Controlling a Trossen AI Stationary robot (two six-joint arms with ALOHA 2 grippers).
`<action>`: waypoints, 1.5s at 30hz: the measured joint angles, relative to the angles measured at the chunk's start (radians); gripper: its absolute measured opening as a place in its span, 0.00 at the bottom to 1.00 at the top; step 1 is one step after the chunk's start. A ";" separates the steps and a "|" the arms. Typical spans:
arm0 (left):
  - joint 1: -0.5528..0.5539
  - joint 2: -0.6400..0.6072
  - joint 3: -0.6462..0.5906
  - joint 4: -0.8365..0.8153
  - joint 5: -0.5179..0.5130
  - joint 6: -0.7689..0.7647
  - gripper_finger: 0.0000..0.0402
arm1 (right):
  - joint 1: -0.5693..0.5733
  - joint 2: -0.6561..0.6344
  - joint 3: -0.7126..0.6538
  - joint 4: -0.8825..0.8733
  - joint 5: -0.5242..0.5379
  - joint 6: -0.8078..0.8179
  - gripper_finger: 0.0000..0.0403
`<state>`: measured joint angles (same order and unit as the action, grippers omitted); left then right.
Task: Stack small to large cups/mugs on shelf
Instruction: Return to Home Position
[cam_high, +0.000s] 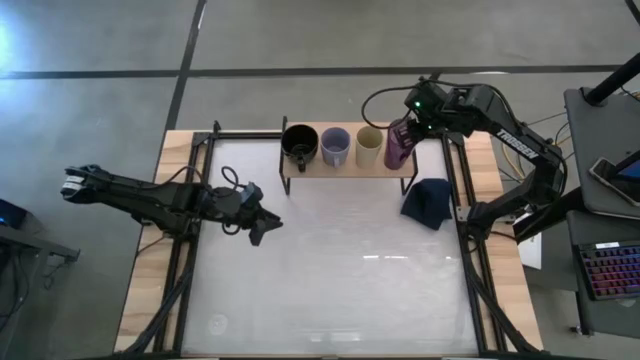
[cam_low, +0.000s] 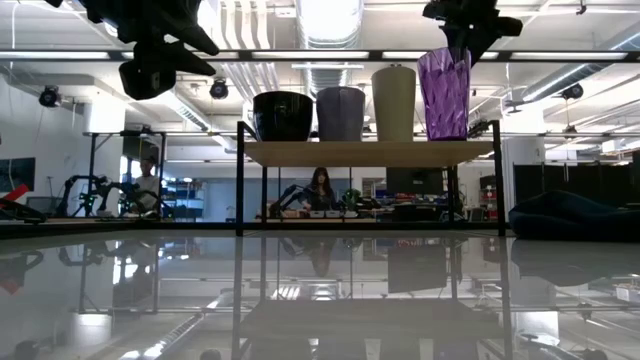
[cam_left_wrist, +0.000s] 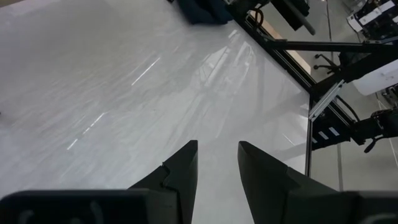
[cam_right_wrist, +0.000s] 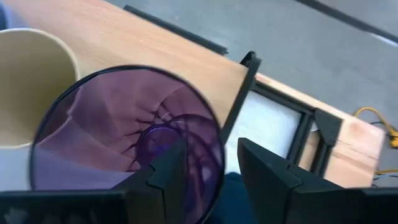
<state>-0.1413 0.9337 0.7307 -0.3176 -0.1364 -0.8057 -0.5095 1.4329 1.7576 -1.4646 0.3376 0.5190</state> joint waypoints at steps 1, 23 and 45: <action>0.000 0.000 0.000 0.000 0.000 0.000 0.25 | 0.000 -0.002 0.000 0.001 -0.014 0.000 0.34; 0.004 -0.001 0.003 0.056 -0.018 0.034 0.25 | 0.031 -0.303 0.001 0.164 -0.022 -0.092 0.34; 0.035 -0.096 -0.005 0.687 0.351 0.339 0.25 | 0.786 -0.306 -0.172 0.631 -0.134 -0.177 0.33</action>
<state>-0.1065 0.8379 0.7261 0.3698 0.2147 -0.4667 0.2769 1.1265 1.5855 -0.8337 0.2037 0.3415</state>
